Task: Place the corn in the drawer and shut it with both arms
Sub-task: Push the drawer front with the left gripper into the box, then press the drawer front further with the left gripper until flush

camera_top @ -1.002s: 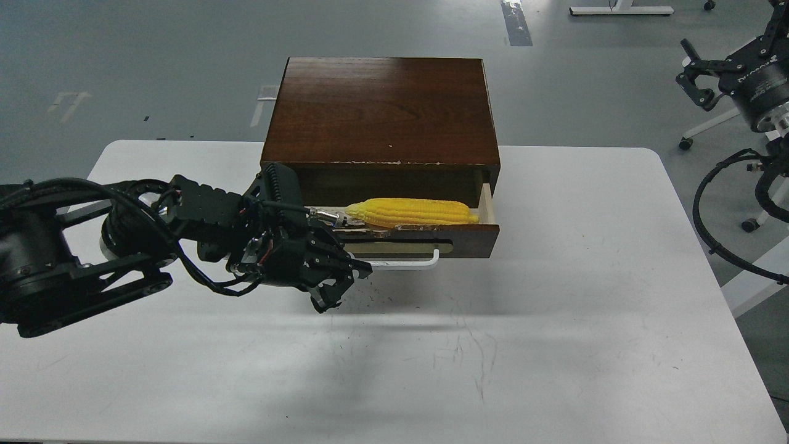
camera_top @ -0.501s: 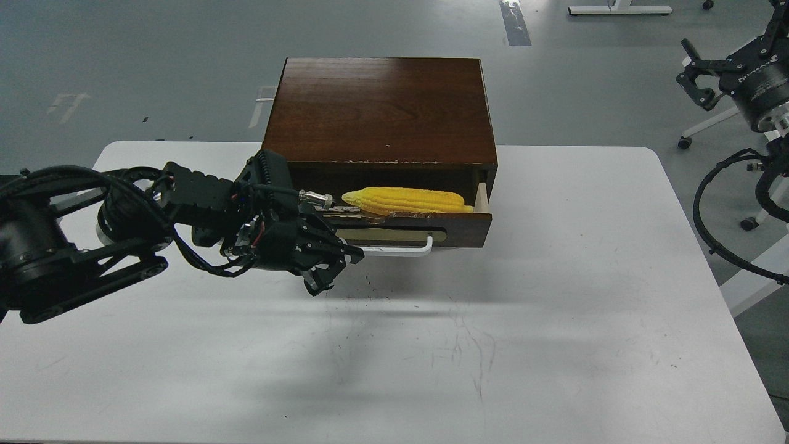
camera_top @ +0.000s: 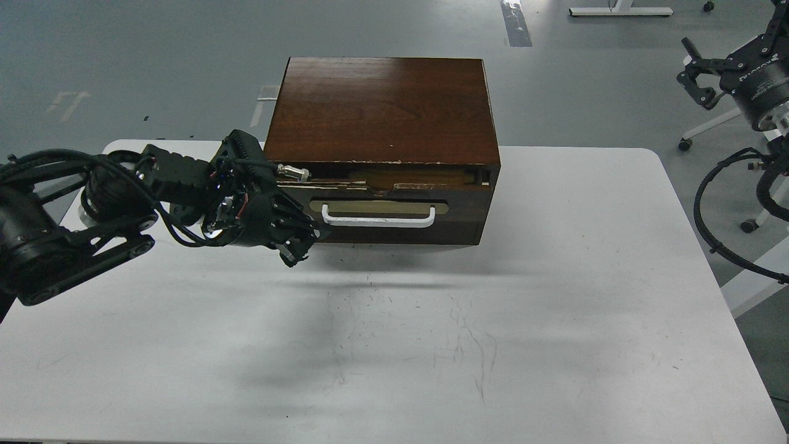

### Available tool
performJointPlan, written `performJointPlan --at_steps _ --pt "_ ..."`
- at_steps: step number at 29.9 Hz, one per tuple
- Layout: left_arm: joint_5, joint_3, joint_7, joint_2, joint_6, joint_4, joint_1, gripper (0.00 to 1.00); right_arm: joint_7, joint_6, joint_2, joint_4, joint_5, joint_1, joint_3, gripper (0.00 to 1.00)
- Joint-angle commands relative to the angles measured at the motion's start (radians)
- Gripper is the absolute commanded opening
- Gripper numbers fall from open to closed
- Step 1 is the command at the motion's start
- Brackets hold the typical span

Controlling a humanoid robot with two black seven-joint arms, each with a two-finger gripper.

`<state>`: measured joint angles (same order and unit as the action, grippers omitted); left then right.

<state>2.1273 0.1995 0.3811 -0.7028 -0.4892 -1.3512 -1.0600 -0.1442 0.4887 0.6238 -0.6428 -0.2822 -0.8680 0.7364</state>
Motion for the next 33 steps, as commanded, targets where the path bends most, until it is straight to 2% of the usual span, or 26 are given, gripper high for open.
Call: performJointPlan --at_steps 1,33 --pt "-0.009 -0.002 0.004 0.011 0.0 0.017 -0.002 0.0 0.0 0.0 0.001 0.0 0.0 0.001 0.0 1.0" --pt "-0.079 -0.008 0.015 0.009 0.0 -0.037 -0.026 0.0 0.0 0.0 0.008 0.02 0.0 0.001 -0.003 1.0"
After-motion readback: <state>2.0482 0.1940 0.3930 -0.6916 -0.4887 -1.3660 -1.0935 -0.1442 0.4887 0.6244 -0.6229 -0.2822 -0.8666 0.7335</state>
